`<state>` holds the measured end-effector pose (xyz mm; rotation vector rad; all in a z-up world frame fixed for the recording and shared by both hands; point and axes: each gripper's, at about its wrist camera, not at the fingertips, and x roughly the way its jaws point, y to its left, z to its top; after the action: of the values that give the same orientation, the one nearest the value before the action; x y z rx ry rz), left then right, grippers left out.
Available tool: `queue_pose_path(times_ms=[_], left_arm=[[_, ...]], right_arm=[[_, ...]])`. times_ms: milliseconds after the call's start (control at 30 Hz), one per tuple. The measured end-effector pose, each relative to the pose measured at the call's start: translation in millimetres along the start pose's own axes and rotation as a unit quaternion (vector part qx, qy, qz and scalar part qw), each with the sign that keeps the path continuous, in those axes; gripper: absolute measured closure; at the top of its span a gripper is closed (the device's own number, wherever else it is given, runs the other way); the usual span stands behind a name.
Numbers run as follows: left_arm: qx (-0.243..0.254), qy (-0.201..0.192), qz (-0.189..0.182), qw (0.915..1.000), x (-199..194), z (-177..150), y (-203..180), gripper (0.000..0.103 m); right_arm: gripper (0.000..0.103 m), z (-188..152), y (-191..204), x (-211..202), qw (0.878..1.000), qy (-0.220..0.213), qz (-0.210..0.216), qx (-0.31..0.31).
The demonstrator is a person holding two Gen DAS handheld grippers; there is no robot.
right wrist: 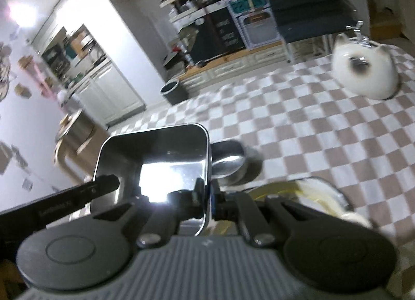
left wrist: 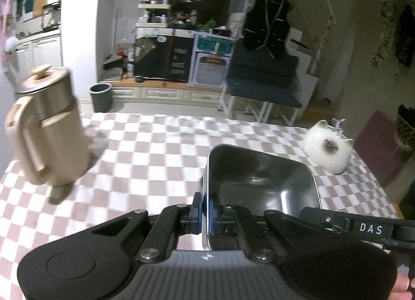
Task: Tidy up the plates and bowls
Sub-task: 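Lift and carry the second tray with both grippers toward the first tray, then lower the second tray into the first steel tray with both grippers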
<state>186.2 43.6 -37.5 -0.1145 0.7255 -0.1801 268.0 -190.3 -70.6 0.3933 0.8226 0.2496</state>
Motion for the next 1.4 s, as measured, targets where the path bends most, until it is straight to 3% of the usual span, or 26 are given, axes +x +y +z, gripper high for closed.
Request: queue_pose_path(times_ms=[533,833,1400], left_arm=[[-0.045,0.036,0.056,0.9967,-14,-41,84,0.098],[-0.045,0.068,0.063,0.9947,-2,-50,99,0.098],[-0.03,0.122,0.109,0.9861,22,-61,113,0.093]], right_arm=[[0.095,-27,64,37,0.993,0.073,0.025,-0.087],[0.095,-42,78,57,0.989,0.11,0.022,-0.097],[0.089,-53,98,69,0.983,0.129,0.035,-0.122]])
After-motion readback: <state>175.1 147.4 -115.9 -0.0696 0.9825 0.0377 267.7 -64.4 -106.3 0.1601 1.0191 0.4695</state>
